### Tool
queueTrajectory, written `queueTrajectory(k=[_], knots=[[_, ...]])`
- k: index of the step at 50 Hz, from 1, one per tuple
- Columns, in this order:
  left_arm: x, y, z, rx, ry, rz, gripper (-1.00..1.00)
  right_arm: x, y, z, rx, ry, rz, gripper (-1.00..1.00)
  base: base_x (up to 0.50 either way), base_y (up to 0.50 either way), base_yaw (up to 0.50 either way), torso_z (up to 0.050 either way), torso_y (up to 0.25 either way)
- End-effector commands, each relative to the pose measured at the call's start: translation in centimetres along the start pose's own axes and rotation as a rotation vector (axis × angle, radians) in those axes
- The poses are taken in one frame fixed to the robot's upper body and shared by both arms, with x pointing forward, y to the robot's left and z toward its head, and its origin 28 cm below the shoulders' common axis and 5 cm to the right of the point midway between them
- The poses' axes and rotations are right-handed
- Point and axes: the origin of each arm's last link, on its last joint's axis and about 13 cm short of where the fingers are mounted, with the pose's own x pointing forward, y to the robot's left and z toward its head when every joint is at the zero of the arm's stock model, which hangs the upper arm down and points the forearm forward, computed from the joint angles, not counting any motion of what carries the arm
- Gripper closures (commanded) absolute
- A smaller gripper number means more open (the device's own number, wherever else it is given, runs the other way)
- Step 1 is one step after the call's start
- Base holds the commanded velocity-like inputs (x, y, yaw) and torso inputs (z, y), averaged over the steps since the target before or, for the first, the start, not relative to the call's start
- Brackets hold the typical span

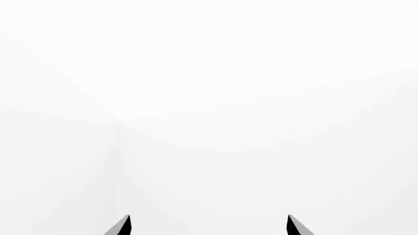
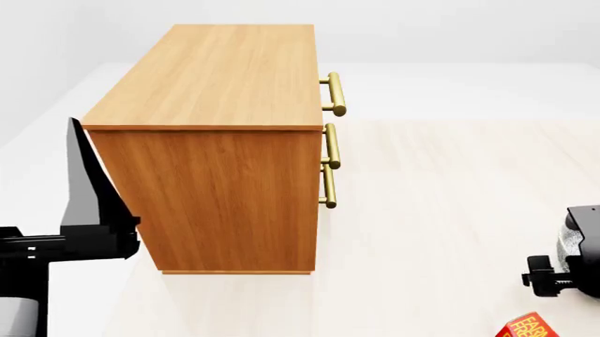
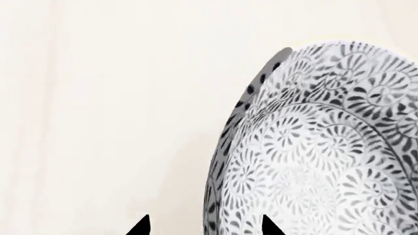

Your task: Close the top drawer of the cabinet and put the bowl on top of it.

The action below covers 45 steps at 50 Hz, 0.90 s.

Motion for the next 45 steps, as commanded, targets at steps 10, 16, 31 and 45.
queueTrajectory(k=[10,16,31,45], knots=[[-0.1,-0.1,0.0,-0.002,0.0,-0.003,-1.0,0.7,-0.4,-0.3,-0.037,-0.098,-0.108,1.0,0.0,0.0,0.0,0.0,0.0],[-0.2,-0.1,0.0,-0.001,0.0,-0.002,-1.0,0.9,-0.7,0.0,-0.047,-0.165,-0.183,1.0,0.0,0.0,0.0,0.0,0.0],[-0.2,-0.1,0.0,0.001,0.0,-0.001,-1.0,-3.2,-0.9,4.9,-0.107,-0.322,-0.171,1.0,0.0,0.0,0.0,0.0,0.0],[-0.3,0.0,0.1,-0.002,-0.001,-0.001,-1.0,-8.2,-0.5,10.6,-0.25,-0.509,-0.147,1.0,0.0,0.0,0.0,0.0,0.0]])
